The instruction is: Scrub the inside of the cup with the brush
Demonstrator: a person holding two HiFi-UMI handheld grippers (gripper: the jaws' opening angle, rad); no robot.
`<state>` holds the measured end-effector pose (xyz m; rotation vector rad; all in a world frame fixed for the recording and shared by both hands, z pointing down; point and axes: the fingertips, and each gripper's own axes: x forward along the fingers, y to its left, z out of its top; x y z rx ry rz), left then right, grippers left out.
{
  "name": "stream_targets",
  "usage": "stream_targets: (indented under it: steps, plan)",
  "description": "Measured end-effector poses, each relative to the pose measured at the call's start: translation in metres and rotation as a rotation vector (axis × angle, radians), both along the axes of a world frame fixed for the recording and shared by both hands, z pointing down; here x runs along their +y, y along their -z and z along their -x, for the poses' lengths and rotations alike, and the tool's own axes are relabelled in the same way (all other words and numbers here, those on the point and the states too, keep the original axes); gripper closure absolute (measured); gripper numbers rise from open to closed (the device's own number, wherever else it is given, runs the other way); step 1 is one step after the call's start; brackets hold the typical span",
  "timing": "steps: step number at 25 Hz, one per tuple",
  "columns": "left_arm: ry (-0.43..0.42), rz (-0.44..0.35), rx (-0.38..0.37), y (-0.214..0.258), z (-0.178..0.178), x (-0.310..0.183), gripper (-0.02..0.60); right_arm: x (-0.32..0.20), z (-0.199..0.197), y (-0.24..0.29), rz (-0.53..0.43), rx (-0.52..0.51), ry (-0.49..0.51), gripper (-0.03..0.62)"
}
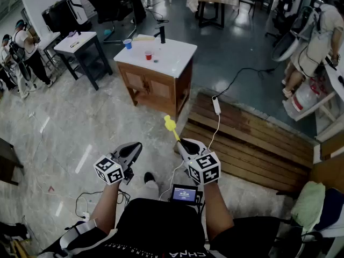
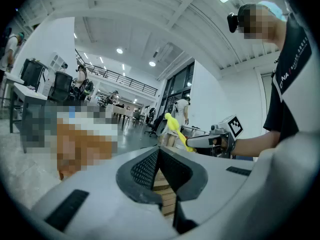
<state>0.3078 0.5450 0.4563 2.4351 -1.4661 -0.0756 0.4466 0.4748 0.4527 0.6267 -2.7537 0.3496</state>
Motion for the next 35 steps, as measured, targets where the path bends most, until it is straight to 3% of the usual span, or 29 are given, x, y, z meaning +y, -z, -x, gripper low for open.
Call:
stream_targets:
  steps: [17, 35]
  plan:
    - [-0.039, -0.005, 0.009, -0.002, -0.007, -0.004, 0.578, 0.005, 0.009, 0.000, -0.002, 0.002, 0.016, 0.556]
    - [-0.013, 0.036, 0.027, -0.017, 0.017, -0.020, 0.578, -0.015, 0.032, -0.008, 0.024, 0.028, 0.044, 0.556]
